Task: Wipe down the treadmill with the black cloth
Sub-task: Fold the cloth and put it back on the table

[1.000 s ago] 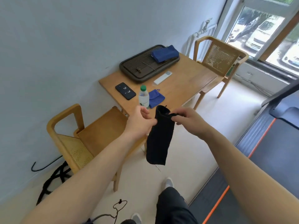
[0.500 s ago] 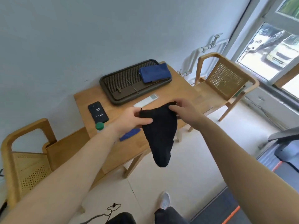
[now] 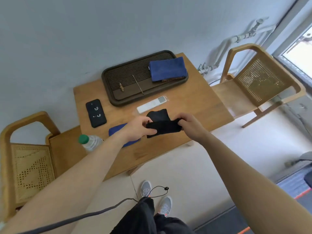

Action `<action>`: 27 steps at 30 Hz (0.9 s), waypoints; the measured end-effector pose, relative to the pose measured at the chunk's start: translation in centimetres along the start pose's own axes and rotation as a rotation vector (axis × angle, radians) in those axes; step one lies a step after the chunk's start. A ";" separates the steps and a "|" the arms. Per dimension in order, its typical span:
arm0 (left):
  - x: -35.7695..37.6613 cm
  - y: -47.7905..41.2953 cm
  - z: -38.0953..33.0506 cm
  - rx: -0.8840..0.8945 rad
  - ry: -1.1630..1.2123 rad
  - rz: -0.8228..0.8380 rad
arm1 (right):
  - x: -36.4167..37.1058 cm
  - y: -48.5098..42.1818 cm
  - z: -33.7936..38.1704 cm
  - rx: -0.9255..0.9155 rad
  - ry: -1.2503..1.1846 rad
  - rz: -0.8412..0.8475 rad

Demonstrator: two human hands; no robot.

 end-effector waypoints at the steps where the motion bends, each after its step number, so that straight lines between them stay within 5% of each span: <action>1: 1.4 -0.6 1.5 -0.042 -0.046 0.048 | 1.2 -0.4 -2.1 0.047 0.017 0.034; 6: 5.3 -4.5 7.0 -0.175 -0.052 0.098 | 5.0 -3.3 -7.8 0.180 0.053 0.108; 13: 3.0 -11.2 9.2 -0.221 0.054 -0.264 | 5.5 -12.4 -7.3 0.119 0.119 0.048; 17: 3.4 -13.4 10.0 -0.275 -0.172 -0.339 | 6.9 -15.6 -8.7 0.194 0.248 0.046; 21: 3.5 -12.0 9.0 -0.195 -0.259 -0.632 | 7.8 -14.0 -9.5 0.103 0.463 -0.153; 23: 4.1 -10.8 9.3 -0.216 -0.090 -0.655 | 8.5 -11.7 -9.5 0.046 0.425 -0.258; 27: 6.8 -9.2 10.8 -0.438 0.497 -0.426 | 11.0 -8.0 -10.3 0.010 0.290 -0.212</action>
Point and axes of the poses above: each hand's wrist, its own y-axis away from the middle knuckle, its own x-axis out of the palm, z = x × y, the point moved 3 cm from there along -y, towards the middle knuckle, and after that the axes turned 3 degrees about -x, right-handed, at the moved point
